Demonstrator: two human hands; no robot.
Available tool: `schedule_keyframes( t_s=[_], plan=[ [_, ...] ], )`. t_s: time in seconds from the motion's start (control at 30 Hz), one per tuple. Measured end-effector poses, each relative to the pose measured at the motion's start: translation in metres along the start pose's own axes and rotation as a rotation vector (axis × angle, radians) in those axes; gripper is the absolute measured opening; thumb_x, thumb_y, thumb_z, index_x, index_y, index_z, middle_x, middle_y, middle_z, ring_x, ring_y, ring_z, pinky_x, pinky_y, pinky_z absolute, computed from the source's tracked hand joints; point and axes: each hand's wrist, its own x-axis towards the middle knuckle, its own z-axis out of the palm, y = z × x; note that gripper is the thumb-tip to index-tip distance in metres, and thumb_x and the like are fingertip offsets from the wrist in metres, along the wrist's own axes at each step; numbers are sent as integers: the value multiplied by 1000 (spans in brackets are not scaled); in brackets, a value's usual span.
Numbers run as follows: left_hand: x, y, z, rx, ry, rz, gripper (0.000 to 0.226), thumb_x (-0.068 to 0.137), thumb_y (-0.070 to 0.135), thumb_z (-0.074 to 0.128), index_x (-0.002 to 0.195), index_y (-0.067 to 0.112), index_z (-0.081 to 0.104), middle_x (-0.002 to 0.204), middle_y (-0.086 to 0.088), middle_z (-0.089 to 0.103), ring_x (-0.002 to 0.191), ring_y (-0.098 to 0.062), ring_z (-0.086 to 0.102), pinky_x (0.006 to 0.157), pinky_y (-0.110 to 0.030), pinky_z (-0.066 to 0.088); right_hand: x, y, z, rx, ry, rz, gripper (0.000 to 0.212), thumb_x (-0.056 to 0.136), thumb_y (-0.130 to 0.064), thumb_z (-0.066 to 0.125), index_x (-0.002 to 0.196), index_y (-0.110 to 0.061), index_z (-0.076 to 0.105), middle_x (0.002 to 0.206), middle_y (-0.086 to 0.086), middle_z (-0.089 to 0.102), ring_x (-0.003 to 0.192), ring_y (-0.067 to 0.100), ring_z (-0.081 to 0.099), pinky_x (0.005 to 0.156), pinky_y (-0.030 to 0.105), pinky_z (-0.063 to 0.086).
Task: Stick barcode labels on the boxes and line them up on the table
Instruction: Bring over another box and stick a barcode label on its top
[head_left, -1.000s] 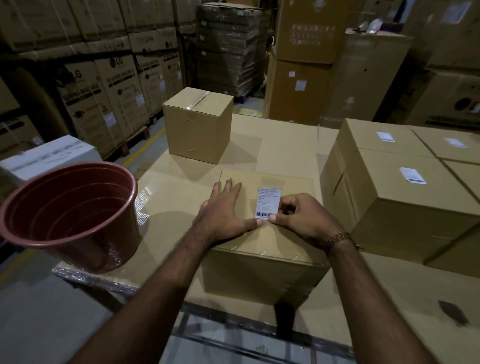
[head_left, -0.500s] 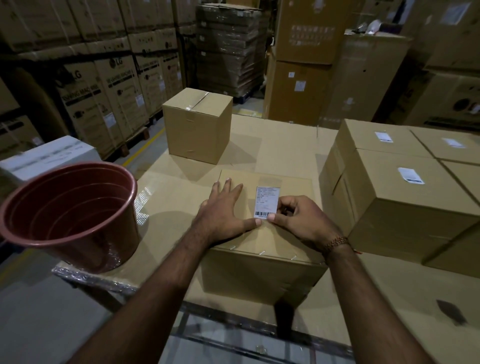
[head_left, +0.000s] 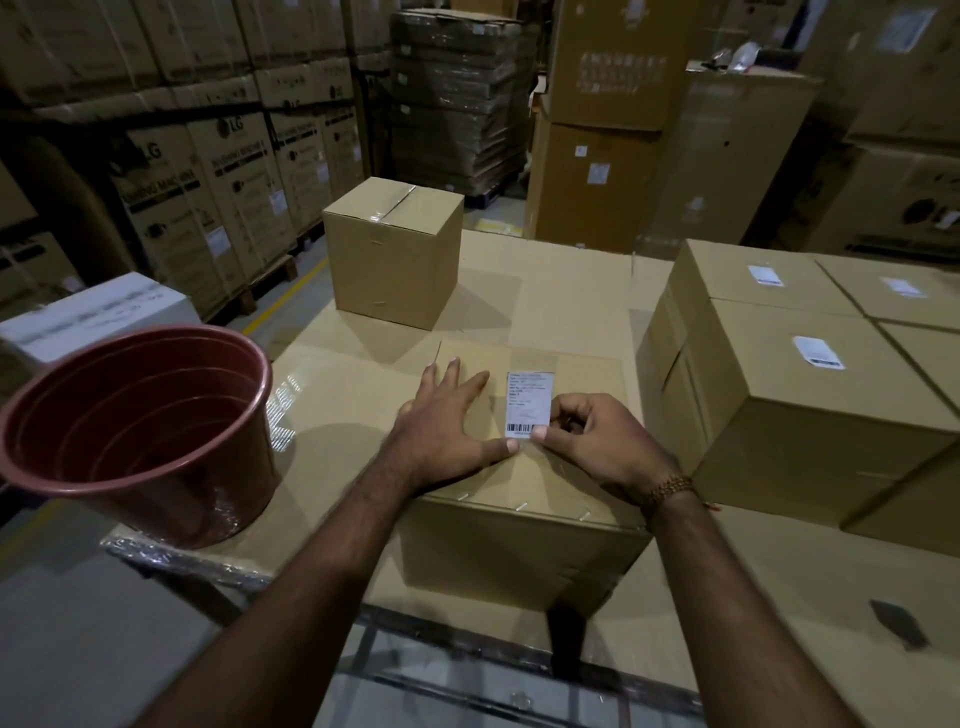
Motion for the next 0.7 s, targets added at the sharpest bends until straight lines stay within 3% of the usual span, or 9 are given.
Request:
schedule_keyframes(
  t_s=[0.17,0.23,0.37,0.5,0.6,0.7],
  plan=[
    [0,-2,1,3,2,-2,113,72,86,61,166,41,18,177,6,-4,162,-18,-11,127,-59,18,-1,0,0,21,-35,7,23,89,-36,84,110,-29,80,103,8,79,97,31,74,95,51,58],
    [1,-2,2,4,6,-4,115,69,87,60,166,40,19,177,5,-3,162,-17,-11,126,-59,19,-1,-1,1,19,-40,12,25,85,-32,88,108,-29,80,97,10,78,84,22,71,90,50,60],
    [2,-3,2,4,11,-3,113,72,85,64,166,40,19,177,6,-2,162,-18,-11,126,-59,19,1,-2,5,-49,-3,-1,19,85,-26,88,100,-17,80,73,0,60,68,8,52,69,34,50],
    [1,-3,0,-30,-2,6,112,74,82,67,166,42,18,177,6,-3,162,-18,-12,127,-59,18,1,-4,3,-54,0,9,13,86,-26,88,82,-22,77,73,2,65,64,11,55,66,31,49],
    [0,-3,-4,-78,-25,2,103,81,68,73,166,43,20,177,8,-1,162,-17,-12,128,-59,15,2,-4,2,-23,-14,25,7,86,-26,88,88,-26,81,91,14,76,77,28,69,80,44,60],
    [-1,-4,-5,-93,-28,5,97,83,60,75,165,43,24,177,9,1,162,-18,-11,127,-60,15,4,-1,2,-13,-7,27,8,86,-27,88,90,-23,82,99,15,78,91,32,74,88,43,60]
  ],
)
